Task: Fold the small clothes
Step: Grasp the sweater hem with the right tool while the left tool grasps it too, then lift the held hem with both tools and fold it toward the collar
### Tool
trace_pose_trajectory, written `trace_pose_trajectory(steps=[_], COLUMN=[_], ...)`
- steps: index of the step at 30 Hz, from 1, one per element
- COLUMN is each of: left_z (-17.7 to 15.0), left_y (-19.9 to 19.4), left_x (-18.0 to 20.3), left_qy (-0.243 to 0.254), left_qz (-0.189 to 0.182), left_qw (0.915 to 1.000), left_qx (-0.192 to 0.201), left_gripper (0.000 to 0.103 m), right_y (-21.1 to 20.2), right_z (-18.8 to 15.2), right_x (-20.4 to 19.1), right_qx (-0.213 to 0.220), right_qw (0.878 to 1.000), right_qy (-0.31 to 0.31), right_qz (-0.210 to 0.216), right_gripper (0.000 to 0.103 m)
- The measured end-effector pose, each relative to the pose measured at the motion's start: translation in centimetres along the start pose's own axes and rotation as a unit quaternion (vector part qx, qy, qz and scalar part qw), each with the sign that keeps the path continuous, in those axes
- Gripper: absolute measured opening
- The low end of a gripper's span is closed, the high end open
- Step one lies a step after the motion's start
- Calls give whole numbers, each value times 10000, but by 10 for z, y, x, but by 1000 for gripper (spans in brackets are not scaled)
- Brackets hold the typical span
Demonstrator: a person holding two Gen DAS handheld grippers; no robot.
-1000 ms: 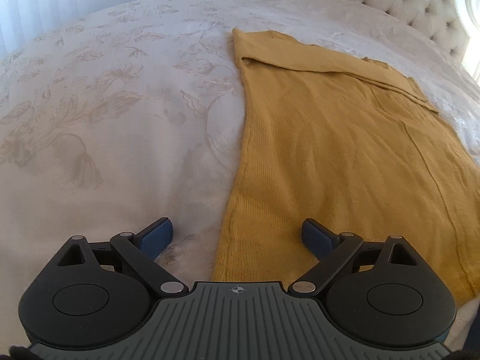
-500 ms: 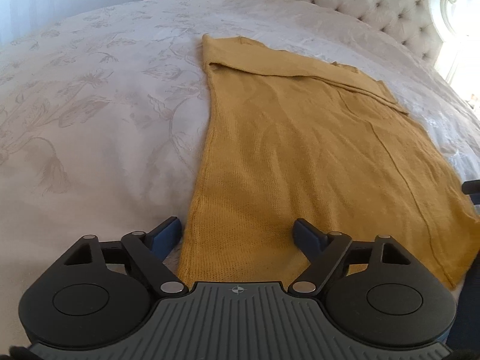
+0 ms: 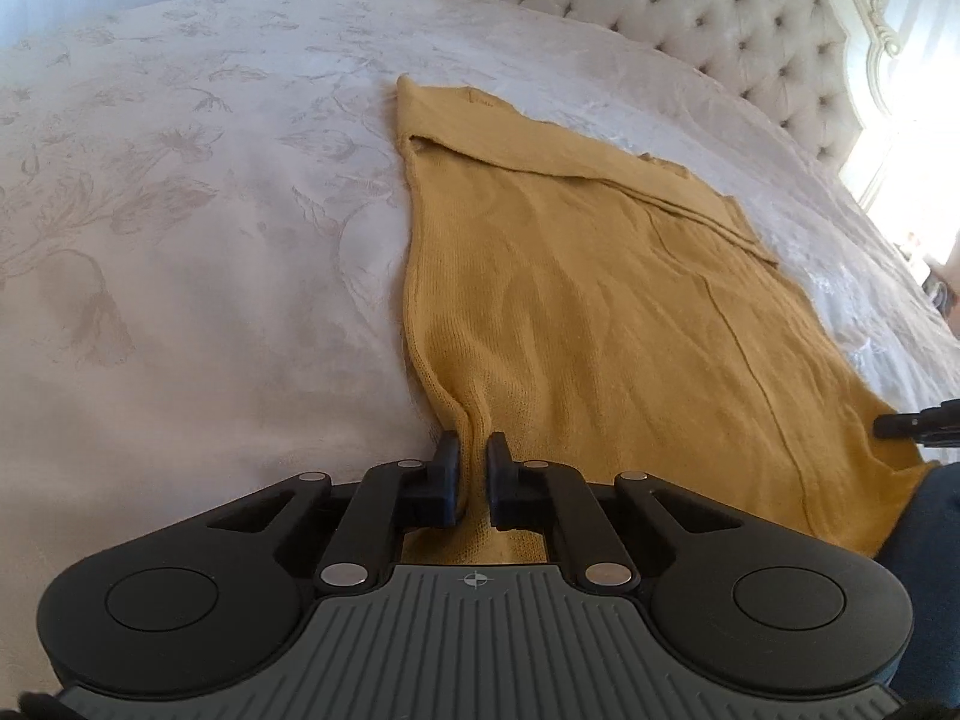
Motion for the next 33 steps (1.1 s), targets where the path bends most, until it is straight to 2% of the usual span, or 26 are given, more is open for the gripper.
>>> trace_pose_trajectory(steps=[6, 18, 25, 33], left_z=[28, 111, 151, 167], left_y=[-12, 0, 28, 78], left_x=[8, 5, 1, -23], left_qy=[-101, -168, -66, 12], left_qz=[-94, -44, 59, 383], left_qw=[9985, 9924, 9919, 9942], left_qx=[534, 1214, 1267, 1001], left_gripper=[9, 9, 9, 9], right_y=[-18, -6, 14, 68], right_z=[37, 106, 146, 172], right_x=[-12, -4, 4, 15], right_qx=[612, 1234, 1430, 1243], right_qw=[9978, 9903, 9864, 9885], right_qy=[102, 585, 787, 851], right_qz=[245, 238, 187, -104], right_gripper=[14, 14, 14, 14])
Point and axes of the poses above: each gripper's, at about its wrist camera, not at the fingertips, and y roughly the way its jaws point, x to its right, z to its top, the point moved 10 cm from there along y, roughly the way its jaws point, and after that the axes turned 7 degrees about -z, right-handed, at the moved point
